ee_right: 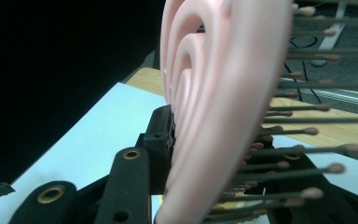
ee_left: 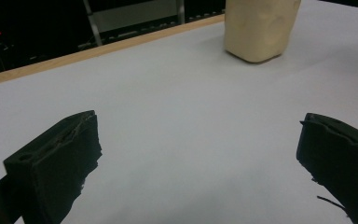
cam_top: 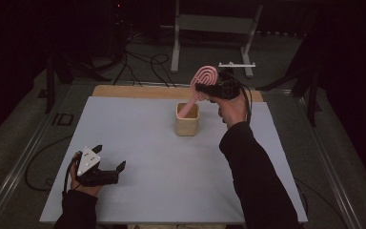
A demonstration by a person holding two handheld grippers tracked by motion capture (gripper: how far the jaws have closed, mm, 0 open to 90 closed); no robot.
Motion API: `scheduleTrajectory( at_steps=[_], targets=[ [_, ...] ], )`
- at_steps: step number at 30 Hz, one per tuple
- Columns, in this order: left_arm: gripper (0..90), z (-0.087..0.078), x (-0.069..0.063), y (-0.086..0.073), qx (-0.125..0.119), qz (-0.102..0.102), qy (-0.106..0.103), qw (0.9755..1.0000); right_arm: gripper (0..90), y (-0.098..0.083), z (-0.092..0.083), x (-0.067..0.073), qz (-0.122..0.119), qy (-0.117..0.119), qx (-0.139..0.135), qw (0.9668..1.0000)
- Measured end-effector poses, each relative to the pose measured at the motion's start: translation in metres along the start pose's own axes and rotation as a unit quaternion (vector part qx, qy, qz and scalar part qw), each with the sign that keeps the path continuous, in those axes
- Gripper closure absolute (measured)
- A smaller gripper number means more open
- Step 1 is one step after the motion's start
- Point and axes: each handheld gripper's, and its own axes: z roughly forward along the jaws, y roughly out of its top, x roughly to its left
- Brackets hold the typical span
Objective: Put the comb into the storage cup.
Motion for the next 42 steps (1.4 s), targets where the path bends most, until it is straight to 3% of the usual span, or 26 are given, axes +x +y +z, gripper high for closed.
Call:
scheduleTrajectory(
  at_steps=[42],
  targets=[
    [0.2,0.0,0.0,0.0,0.002,0.0,0.0,1.0,63.6,-0.013,0.014,-0.006,0.007,-0.003,0.015,0.9999]
  ],
)
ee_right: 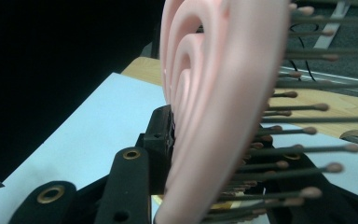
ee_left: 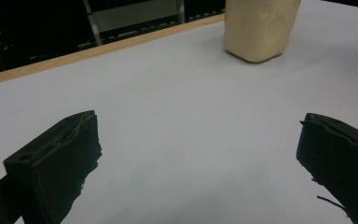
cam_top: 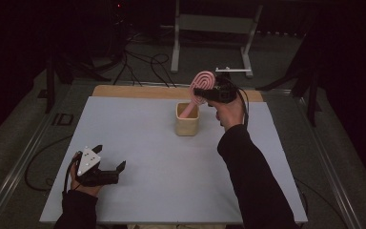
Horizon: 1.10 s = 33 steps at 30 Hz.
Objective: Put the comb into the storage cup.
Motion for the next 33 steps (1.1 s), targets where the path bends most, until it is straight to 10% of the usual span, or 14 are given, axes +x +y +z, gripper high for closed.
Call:
scheduleTrajectory(
  at_steps=[33],
  targets=[
    [0.2,0.0,0.0,0.0,0.001,0.0,0.0,1.0,63.5,-0.009,0.012,-0.001,-0.004,-0.007,0.018,0.9998]
  ],
)
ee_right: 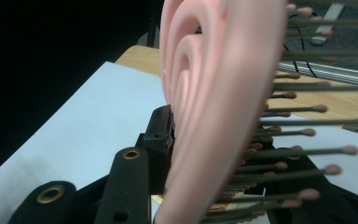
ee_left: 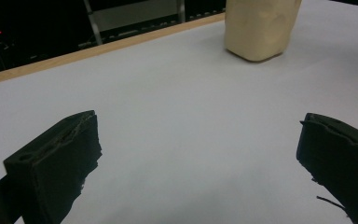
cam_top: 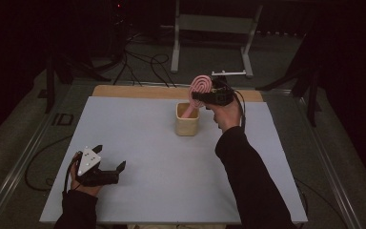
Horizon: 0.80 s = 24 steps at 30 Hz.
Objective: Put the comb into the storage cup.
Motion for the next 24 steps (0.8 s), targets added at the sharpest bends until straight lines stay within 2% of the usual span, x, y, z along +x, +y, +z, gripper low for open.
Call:
scheduleTrajectory(
  at_steps=[24],
  targets=[
    [0.2,0.0006,0.0002,-0.0003,0.001,-0.002,0.002,1.0,63.4,-0.0046,0.0084,-0.0015,0.001,-0.004,0.01,0.9999]
  ],
)
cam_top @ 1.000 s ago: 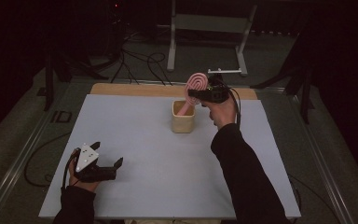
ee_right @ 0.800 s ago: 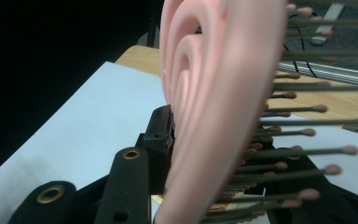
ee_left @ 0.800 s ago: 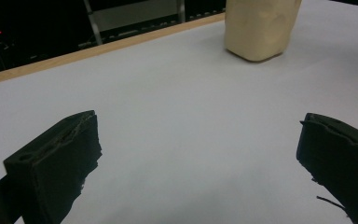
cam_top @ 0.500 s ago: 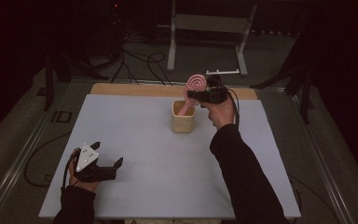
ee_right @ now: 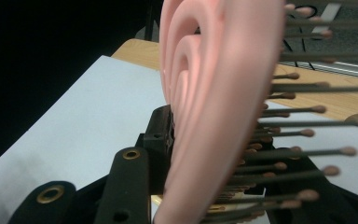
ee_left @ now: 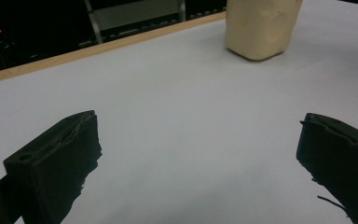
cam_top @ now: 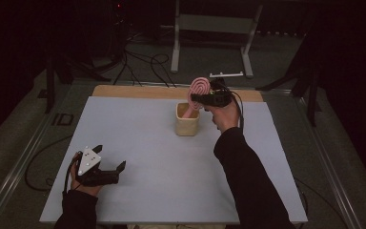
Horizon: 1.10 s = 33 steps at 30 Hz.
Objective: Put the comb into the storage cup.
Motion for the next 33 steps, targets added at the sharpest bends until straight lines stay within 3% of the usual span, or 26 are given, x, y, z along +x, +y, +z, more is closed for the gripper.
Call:
scheduleTrajectory(
  at_steps=[33],
  targets=[
    [0.2,0.0,0.0,0.0,0.0,0.0,0.001,1.0,63.1,-0.007,0.013,0.0,0.002,-0.005,0.014,0.9999]
  ],
)
